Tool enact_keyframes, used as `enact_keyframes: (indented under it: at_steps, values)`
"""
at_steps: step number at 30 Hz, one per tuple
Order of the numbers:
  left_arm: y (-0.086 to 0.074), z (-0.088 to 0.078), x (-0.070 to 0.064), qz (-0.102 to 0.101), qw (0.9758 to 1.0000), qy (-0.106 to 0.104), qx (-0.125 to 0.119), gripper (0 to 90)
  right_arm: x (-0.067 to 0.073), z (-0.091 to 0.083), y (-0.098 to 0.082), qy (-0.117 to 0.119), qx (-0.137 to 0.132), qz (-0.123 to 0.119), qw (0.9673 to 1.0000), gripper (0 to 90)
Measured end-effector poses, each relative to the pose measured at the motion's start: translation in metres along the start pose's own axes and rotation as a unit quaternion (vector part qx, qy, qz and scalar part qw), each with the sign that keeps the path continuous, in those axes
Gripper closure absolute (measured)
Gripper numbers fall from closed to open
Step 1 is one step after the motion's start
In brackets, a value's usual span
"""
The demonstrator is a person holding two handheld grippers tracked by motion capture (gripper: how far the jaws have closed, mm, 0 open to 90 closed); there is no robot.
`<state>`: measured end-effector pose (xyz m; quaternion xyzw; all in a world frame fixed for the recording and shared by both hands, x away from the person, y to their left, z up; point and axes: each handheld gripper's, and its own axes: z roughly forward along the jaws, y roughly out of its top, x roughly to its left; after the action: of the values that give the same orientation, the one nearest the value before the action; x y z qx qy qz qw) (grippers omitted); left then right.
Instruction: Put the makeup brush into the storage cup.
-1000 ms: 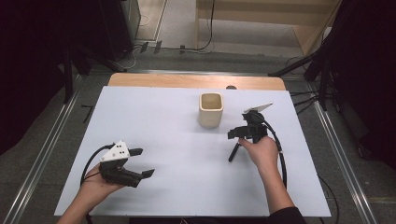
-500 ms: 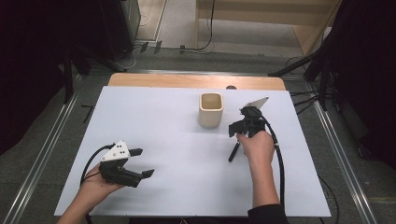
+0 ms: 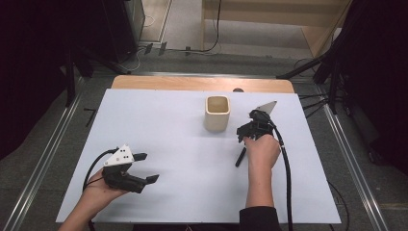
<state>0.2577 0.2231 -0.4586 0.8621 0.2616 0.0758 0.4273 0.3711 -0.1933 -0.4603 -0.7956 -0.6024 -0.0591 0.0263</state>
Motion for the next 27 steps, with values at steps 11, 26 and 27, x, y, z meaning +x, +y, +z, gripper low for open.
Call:
enact_keyframes:
  at_steps: [11, 26, 27]
  values:
    - [0.000, 0.000, 0.000, 0.001, 1.0000, -0.001, 0.000, 14.6, 0.008, 0.025, 0.002, -0.029, 0.017, -0.004, 0.9994, 33.3]
    - [0.001, 0.000, -0.001, 0.001, 1.0000, -0.001, -0.001, 14.6, 0.022, 0.023, -0.007, -0.054, 0.013, -0.028, 0.9980, 59.2]
    - [0.001, 0.000, 0.000, 0.002, 1.0000, -0.002, -0.001, 14.6, 0.023, 0.023, -0.009, -0.053, 0.011, -0.032, 0.9980, 61.6]
